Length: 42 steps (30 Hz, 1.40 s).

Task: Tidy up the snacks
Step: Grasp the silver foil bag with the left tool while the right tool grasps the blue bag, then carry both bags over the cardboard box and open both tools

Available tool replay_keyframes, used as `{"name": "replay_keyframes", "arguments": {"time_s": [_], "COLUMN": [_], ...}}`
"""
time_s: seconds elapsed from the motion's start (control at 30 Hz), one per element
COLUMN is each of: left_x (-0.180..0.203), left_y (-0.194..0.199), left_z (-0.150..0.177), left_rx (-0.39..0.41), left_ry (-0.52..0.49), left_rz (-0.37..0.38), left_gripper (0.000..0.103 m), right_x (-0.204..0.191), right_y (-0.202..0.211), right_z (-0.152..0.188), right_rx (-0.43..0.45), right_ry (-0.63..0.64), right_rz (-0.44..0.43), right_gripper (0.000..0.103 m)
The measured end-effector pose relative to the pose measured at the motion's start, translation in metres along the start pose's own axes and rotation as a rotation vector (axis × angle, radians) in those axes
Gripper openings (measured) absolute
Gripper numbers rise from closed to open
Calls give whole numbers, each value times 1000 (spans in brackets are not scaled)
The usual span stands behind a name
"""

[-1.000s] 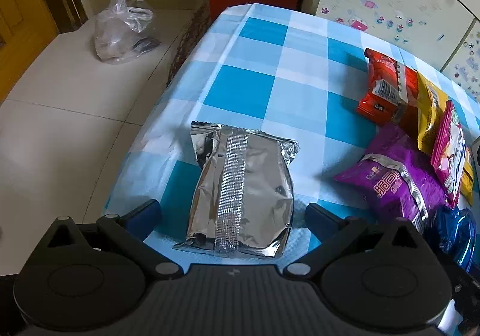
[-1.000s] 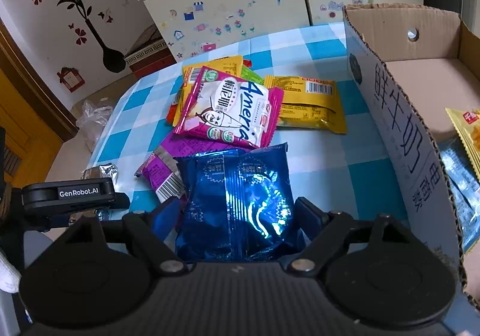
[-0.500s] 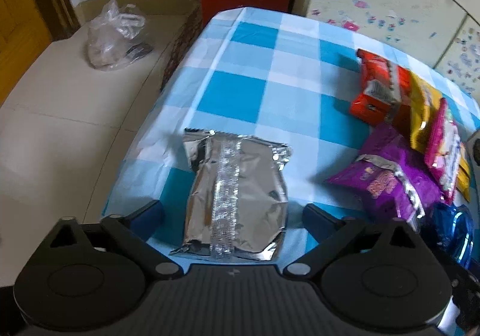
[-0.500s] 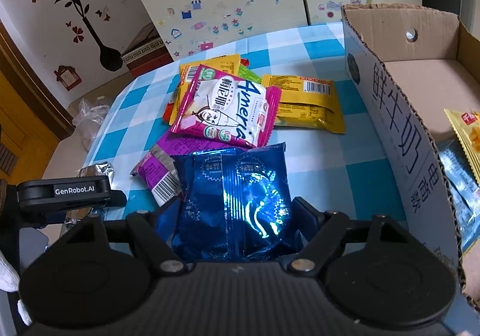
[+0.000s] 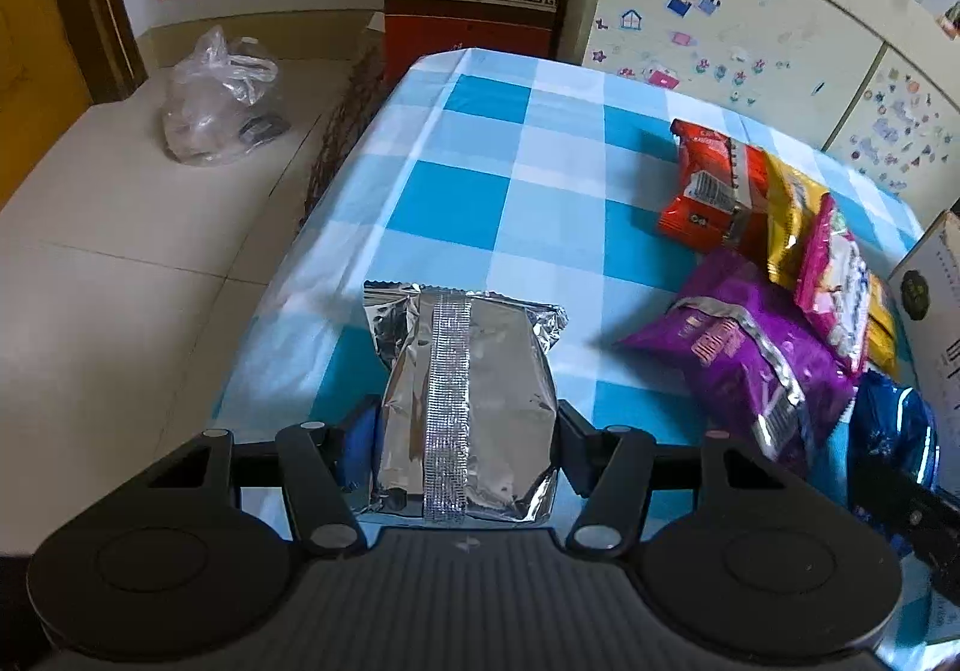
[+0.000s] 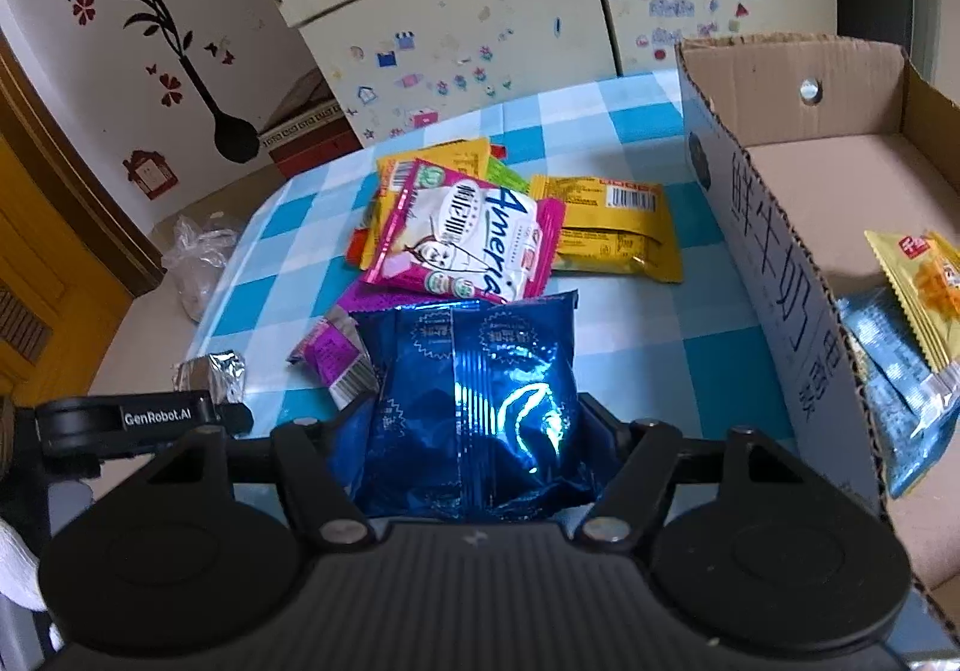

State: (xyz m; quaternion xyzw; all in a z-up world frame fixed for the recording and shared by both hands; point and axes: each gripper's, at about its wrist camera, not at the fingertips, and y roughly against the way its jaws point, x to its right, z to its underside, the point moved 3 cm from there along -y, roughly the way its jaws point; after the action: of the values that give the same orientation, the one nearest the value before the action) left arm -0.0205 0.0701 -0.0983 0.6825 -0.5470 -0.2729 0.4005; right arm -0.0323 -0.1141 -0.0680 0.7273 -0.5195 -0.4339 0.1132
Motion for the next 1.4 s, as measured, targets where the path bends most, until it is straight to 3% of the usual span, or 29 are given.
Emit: {"name": "replay_keyframes", "arguments": {"time_s": [0.83, 1.4], "left_x": [13, 43], "left_y": [53, 79], "left_z": [36, 42], "left_rx": [85, 104], "left_ry": [-2, -30], "left_rz": [75, 115], "left_gripper": [65, 65], "right_x": [3, 43], "right_y": [64, 117], "right_z": [-15, -37], "right_rx": [89, 190], "right_ry": [14, -69], "right_rz": [-10, 19], "right_gripper": [70, 70]}}
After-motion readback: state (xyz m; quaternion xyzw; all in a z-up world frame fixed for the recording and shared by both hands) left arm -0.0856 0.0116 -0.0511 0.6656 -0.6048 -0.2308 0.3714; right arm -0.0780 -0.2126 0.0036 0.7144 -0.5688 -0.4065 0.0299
